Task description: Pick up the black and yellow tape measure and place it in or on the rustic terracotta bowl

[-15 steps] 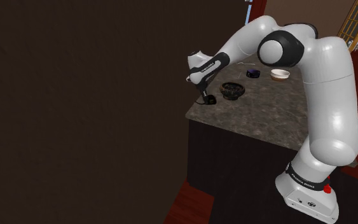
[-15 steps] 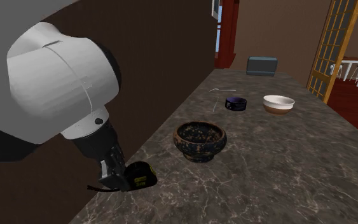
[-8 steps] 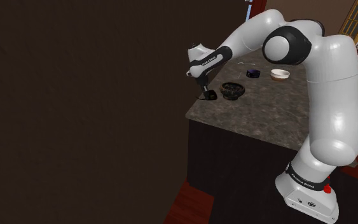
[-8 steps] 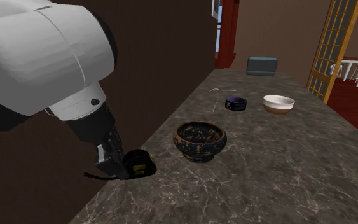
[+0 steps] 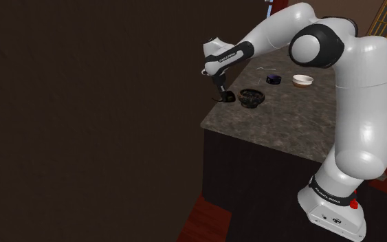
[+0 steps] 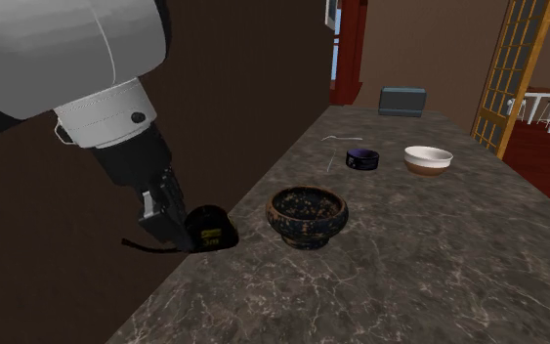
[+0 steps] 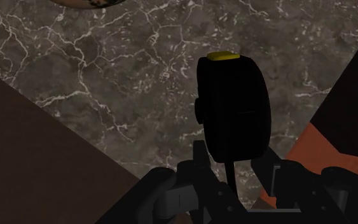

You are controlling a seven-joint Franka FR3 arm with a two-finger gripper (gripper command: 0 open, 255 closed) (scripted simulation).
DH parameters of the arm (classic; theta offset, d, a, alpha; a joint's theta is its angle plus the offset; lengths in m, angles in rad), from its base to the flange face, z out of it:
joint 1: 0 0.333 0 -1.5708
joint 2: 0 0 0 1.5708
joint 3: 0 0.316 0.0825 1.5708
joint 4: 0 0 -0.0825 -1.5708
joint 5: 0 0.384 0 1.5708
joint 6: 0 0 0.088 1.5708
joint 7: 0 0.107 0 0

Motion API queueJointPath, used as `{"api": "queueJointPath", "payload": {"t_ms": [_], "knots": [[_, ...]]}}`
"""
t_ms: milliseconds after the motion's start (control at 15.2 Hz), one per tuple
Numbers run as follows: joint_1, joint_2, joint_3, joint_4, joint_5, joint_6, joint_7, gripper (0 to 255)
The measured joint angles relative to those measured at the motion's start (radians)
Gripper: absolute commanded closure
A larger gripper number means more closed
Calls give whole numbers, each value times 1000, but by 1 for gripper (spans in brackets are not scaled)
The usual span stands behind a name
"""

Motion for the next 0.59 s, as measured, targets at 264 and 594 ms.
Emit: {"api": "queueJointPath", "payload": {"t_ms": [264, 594], "knots": [[0, -17, -1, 29, 1, -44, -11, 255], [-17, -28, -10, 51, 2, -70, -44, 255]]}}
